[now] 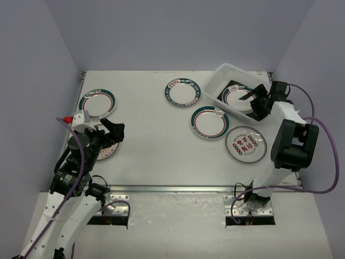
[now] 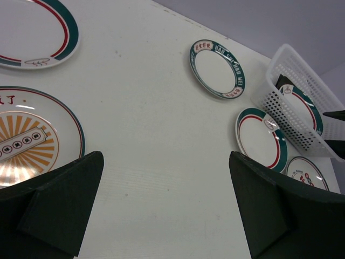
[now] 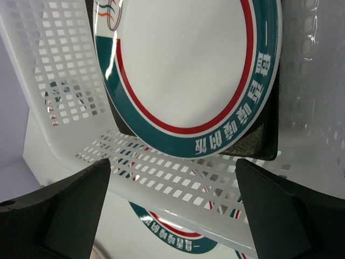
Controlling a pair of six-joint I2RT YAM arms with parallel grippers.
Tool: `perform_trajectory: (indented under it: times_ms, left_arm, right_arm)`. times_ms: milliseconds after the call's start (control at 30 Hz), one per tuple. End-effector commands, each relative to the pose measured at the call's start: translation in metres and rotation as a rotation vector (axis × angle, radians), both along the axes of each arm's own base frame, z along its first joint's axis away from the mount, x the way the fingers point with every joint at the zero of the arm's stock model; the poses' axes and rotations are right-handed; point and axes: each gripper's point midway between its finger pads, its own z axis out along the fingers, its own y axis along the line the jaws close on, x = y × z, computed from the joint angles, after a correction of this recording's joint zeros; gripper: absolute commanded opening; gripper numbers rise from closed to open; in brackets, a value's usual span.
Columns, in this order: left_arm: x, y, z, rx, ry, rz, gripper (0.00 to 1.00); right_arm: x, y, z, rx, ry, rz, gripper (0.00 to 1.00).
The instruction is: Place the plates into the plastic bin on the countertop
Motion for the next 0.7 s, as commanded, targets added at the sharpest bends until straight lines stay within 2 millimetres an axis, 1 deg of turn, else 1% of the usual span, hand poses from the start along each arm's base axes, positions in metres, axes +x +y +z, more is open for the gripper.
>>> perform_trajectory:
  times_ms: [0,67,133,200,267,333,367,400,433,467,500,533,600,667]
  left_arm:
    - [0.004,-0.003,0.01,-0.003,-0.039,-0.007,1.0]
    - [0.005,-0.001,0.01,-0.001,-0.038,0.004,1.0]
    - [0.006,0.004,0.007,0.001,-0.026,0.035,1.0]
    - [0.007,0.013,0.003,0.002,0.001,0.096,1.0]
    - [0.007,0.024,-0.001,0.001,0.028,0.169,1.0]
    - [0.006,0.034,0.0,0.001,0.045,0.234,1.0]
    - [0.006,0.039,0.0,0.003,0.051,0.264,1.0]
    - [0.005,0.043,0.0,0.005,0.054,0.288,1.0]
    - [0.003,0.047,0.003,0.002,0.048,0.31,1.0]
    - [-0.001,0.054,0.008,-0.007,0.036,0.354,1.0]
    - [-0.004,0.06,0.009,-0.002,0.033,0.382,1.0]
    - [-0.005,0.06,0.012,-0.01,0.023,0.382,1.0]
    - [-0.014,0.073,0.019,-0.015,0.0,0.45,1.0]
    - [-0.016,0.077,0.027,-0.004,-0.027,0.459,1.0]
  right_arm:
    - [-0.011,0.002,0.008,-0.032,0.053,0.001,0.99]
    - [-0.014,0.009,0.022,-0.032,0.01,-0.001,0.99]
    - [-0.013,0.025,0.052,-0.043,-0.081,0.039,0.99]
    - [-0.015,0.048,0.082,-0.069,-0.178,0.108,0.99]
    - [-0.02,0.08,0.119,-0.129,-0.305,0.205,0.99]
    - [-0.035,0.131,0.145,-0.157,-0.404,0.344,0.99]
    - [-0.044,0.148,0.155,-0.167,-0.441,0.395,0.99]
    - [-0.05,0.156,0.157,-0.172,-0.459,0.42,0.99]
    - [-0.06,0.184,0.16,-0.16,-0.492,0.492,0.99]
    - [-0.081,0.218,0.155,-0.114,-0.519,0.59,0.99]
    - [-0.093,0.237,0.149,-0.078,-0.519,0.642,0.99]
    - [-0.105,0.255,0.14,-0.048,-0.518,0.692,0.99]
    - [-0.145,0.316,0.108,0.062,-0.503,0.833,0.99]
    - [-0.174,0.37,0.078,0.125,-0.461,0.941,0.98]
